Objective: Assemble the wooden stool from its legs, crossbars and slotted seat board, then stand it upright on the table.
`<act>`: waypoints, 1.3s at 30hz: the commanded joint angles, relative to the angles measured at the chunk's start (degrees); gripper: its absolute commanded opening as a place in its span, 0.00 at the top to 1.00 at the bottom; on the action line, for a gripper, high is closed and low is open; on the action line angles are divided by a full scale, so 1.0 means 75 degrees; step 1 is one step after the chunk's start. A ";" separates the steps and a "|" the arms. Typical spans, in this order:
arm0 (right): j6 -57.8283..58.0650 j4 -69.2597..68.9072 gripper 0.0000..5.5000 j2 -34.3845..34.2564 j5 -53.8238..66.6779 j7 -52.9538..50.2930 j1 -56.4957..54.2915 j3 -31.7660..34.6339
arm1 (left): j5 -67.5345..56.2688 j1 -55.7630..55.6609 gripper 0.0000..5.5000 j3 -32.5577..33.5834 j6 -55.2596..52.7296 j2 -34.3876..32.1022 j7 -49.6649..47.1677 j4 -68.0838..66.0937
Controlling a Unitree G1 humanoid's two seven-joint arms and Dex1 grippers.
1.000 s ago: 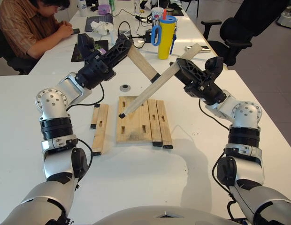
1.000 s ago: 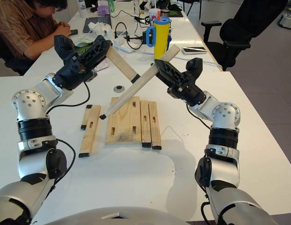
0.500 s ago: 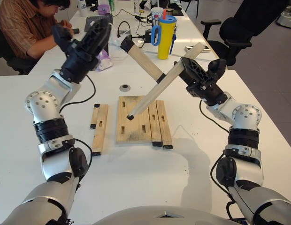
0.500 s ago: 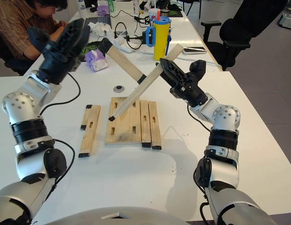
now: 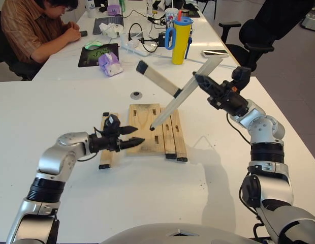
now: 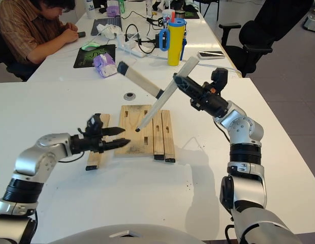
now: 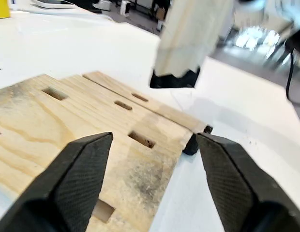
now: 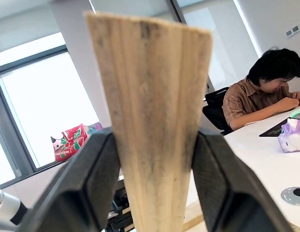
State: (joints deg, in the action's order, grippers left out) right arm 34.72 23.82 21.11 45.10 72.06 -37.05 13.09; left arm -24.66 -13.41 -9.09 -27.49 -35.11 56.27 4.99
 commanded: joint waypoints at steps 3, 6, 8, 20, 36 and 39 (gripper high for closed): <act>-0.1005 0.1074 0.63 0.0148 -0.0880 0.0965 -0.0575 -0.0526 | 0.1871 -0.0037 0.41 -0.1116 0.1497 -0.0098 -0.0018 -0.0819; -0.1324 0.1502 0.63 0.0145 -0.1194 0.1319 -0.0767 -0.0706 | 0.2251 0.0009 0.41 -0.1395 0.1544 -0.0201 0.0184 -0.0928; -0.1501 0.1742 0.63 0.0119 -0.1348 0.1498 -0.0902 -0.0786 | 0.2454 0.0053 0.41 -0.1531 0.1540 -0.0281 0.0282 -0.0958; -0.3265 0.2794 0.63 -0.0046 -0.2653 0.2025 -0.1199 -0.1546 | 0.3552 0.0100 0.41 -0.2356 0.1822 -0.0720 0.0545 -0.1391; -0.3585 0.1147 0.63 0.0531 -0.3034 0.2576 -0.0224 -0.2790 | 0.3509 0.0345 0.41 -0.2374 0.1714 -0.0540 0.0215 -0.1394; -0.3376 0.0575 0.63 0.0585 -0.2878 0.2371 0.0038 -0.2822 | 0.3467 0.0442 0.41 -0.2351 0.1665 -0.0527 0.0144 -0.1343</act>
State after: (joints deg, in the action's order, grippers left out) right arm 6.48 29.68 25.56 25.99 90.04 -40.79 -5.24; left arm -1.80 -15.33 -23.67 -10.58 -38.47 56.79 -1.79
